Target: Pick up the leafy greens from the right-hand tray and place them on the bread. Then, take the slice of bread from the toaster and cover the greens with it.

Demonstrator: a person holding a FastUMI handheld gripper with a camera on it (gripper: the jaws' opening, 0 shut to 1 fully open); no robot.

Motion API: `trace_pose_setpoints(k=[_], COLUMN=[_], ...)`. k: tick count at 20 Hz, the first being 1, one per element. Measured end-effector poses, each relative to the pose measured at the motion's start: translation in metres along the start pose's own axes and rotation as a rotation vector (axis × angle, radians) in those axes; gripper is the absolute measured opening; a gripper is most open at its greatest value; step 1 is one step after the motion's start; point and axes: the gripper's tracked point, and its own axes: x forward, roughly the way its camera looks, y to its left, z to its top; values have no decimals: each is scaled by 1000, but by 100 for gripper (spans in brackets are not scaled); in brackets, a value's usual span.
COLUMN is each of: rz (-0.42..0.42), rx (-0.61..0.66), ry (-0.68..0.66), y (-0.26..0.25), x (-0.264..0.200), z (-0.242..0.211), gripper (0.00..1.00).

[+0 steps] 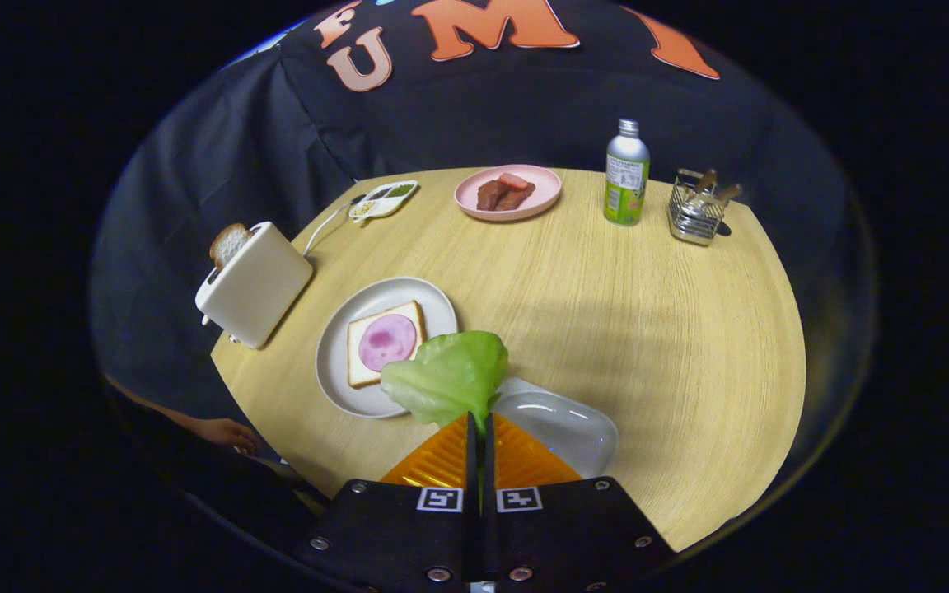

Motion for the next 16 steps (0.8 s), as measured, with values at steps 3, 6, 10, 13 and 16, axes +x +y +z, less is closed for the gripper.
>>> trace_pose_setpoints(k=[3, 6, 10, 13, 16], rz=[26, 39, 64, 67, 38], rx=[-33, -71, -109, -140, -180], ry=[-16, -13, 15, 38, 60], y=[26, 50, 84, 103, 109], x=[7, 23, 53, 75, 91], z=[22, 35, 45, 49, 50], gripper=[1, 1, 1, 1, 1])
